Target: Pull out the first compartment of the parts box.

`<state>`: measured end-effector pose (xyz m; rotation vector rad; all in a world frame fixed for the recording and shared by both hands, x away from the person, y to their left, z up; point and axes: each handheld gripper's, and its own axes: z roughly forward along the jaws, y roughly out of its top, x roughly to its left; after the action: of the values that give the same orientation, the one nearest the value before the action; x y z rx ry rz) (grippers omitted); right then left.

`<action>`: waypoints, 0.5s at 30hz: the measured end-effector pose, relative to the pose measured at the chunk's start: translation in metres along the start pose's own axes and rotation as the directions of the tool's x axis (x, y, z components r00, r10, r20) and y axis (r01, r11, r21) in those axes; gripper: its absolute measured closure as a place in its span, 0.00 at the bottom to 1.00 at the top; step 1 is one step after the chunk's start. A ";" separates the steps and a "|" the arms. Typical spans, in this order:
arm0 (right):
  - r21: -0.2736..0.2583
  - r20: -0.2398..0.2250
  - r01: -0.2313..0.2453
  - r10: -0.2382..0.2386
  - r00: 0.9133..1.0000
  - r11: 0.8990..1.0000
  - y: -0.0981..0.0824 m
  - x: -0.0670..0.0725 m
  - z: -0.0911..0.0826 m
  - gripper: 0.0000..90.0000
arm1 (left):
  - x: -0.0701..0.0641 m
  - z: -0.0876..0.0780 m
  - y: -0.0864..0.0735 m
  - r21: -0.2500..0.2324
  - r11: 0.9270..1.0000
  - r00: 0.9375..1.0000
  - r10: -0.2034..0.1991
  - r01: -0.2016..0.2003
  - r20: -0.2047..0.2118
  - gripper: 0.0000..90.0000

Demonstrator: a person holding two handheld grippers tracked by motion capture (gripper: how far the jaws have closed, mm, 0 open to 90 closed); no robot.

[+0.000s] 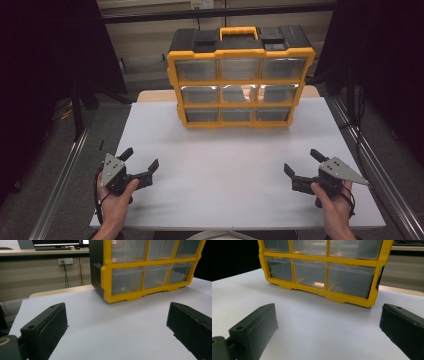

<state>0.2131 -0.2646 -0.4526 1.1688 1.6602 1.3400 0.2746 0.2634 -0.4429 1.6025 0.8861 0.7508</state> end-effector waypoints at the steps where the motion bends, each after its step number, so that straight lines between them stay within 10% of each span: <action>1: 0.003 -0.005 -0.005 0.005 1.000 1.000 0.000 0.000 0.000 0.01 | -0.001 0.001 0.000 -0.001 1.000 1.000 -0.002 0.002 -0.004 0.04; 15: 0.013 -0.020 -0.020 0.020 1.000 1.000 -0.001 -0.002 0.003 0.00 | -0.010 0.028 0.012 -0.013 1.000 1.000 0.002 -0.002 -0.021 0.03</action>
<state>0.2167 -0.2652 -0.4545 1.1862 1.6777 1.3596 0.2946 0.2395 -0.4369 1.5867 0.8932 0.7743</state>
